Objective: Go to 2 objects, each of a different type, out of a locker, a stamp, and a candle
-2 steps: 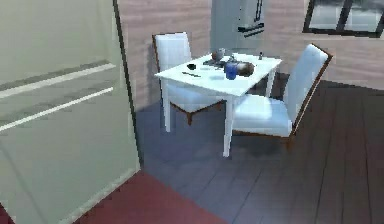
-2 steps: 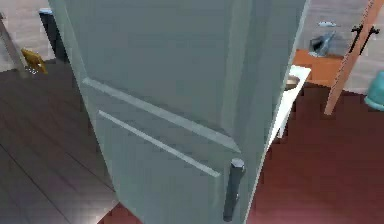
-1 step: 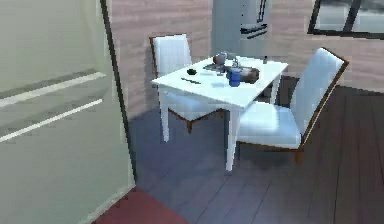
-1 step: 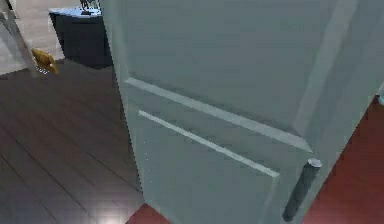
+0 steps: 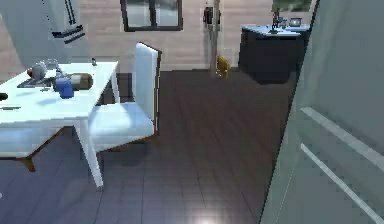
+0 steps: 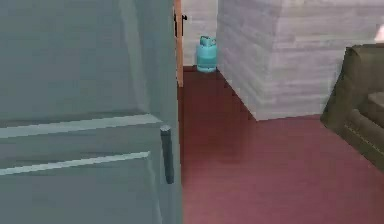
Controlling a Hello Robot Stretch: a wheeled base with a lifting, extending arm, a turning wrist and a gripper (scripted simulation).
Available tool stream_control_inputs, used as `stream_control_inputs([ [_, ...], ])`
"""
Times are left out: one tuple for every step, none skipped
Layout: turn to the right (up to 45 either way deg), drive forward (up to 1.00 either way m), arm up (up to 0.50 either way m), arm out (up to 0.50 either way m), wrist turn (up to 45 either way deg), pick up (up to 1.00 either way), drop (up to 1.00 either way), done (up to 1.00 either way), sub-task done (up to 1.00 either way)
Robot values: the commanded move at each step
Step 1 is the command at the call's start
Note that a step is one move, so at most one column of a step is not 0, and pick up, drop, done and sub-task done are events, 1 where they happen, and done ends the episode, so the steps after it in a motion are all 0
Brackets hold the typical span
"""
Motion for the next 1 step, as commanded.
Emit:
stream_control_inputs([
  [45.0, 0.00, 0.00, 0.00, 0.0, 0.00, 0.00, 0.00, 0.00],
])
